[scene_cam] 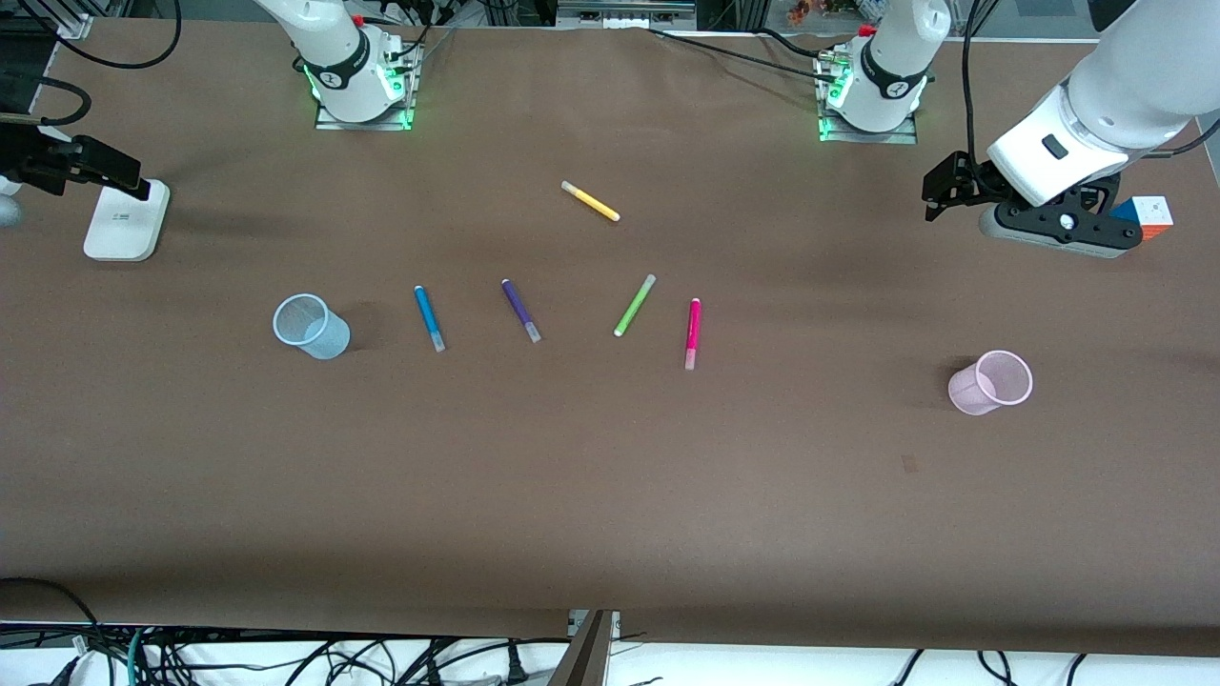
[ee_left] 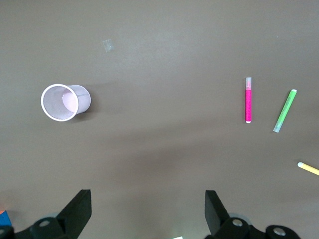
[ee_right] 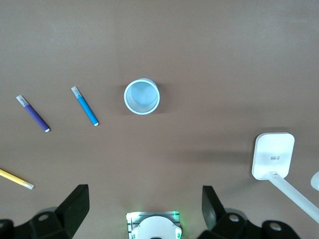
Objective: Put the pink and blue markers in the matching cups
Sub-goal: 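Reach the right gripper toward the blue marker beside the clear cup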
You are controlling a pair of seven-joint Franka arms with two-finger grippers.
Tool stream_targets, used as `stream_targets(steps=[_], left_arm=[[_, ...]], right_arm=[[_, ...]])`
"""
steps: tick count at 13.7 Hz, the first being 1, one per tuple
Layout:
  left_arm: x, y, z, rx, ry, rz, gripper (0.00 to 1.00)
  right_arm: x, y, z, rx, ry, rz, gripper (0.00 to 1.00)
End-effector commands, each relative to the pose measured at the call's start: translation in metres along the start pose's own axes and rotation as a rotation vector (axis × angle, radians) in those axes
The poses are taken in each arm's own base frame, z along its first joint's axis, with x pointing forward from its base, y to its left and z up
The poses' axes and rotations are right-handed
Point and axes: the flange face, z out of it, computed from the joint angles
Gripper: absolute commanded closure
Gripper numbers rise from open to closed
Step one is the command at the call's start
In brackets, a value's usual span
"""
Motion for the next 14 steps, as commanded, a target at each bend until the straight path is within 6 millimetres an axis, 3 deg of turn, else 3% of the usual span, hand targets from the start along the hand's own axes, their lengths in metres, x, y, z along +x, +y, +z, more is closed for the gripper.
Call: stream_targets(steps=[1,6,9,10,14], left_arm=[[0.001,-0.009,0.007,-0.022,-0.024,0.003,0.00],[0.004,-0.010,0.010,-0.023,-0.032,0.001,0.00],[0.004,-0.011,0.013,-0.023,-0.041,0.000,0.00],[0.004,-0.012,0.013,-0.023,-0.042,-0.002,0.00],[0.004,-0.011,0.013,-0.023,-0.042,-0.002,0.00]], right_arm=[[0.001,0.002,-0.005,-0.004,0.000,-0.009,0.00],[0.002,0.001,-0.005,0.000,0.005,-0.012,0.00],[0.022,-0.015,0.022,0.000,-0.042,-0.033,0.00],[0.030,-0.029,0.034,-0.003,-0.056,-0.057,0.00],[0.071,-0.110,0.112,-0.018,-0.153,-0.182,0.00]])
